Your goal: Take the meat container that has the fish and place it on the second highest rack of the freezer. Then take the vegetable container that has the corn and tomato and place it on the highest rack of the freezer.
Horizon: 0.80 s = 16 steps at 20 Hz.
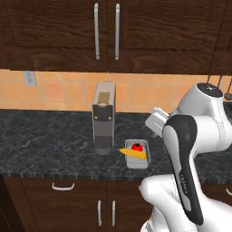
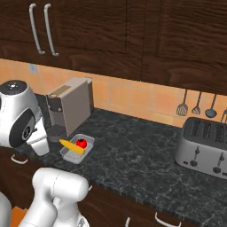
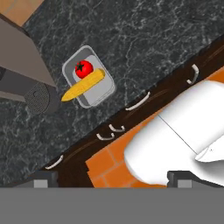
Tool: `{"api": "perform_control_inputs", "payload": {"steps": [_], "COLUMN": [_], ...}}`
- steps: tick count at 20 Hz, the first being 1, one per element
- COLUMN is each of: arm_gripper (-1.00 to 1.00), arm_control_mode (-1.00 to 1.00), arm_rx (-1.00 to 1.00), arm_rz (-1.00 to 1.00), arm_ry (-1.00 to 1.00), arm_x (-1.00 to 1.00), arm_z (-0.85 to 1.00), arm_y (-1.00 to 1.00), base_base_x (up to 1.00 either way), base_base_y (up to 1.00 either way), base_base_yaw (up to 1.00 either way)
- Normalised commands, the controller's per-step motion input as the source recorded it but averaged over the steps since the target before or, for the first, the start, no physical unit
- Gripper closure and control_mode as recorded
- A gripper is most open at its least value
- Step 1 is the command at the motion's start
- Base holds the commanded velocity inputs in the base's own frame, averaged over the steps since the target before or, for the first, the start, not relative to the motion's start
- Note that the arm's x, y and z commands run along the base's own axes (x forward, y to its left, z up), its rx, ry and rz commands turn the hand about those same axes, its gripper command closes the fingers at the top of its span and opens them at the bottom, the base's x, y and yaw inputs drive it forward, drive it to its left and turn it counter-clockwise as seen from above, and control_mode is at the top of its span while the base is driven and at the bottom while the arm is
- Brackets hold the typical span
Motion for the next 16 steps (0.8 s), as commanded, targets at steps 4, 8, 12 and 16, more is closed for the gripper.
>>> {"api": "perform_control_inputs", "payload": {"steps": [4, 8, 12, 16], "arm_gripper": [-1.00, -1.00, -1.00, -1.00], "arm_control_mode": [-1.00, -1.00, -1.00, -1.00], "arm_rx": [0.00, 0.00, 0.04, 0.00], "arm_rz": [0.00, 0.00, 0.00, 0.00], "arm_ry": [0.08, 0.12, 0.28, 0.24], "arm_x": [0.33, 0.71, 0.92, 1.00], "arm_z": [-0.28, -0.64, -0.96, -1.00], "arm_y": [-0.22, -0.46, -0.03, 0.05], "base_base_x": [0.04, 0.00, 0.00, 0.00], "base_base_y": [-0.03, 0.00, 0.00, 0.00], "base_base_yaw": [0.00, 0.00, 0.00, 0.00]}}
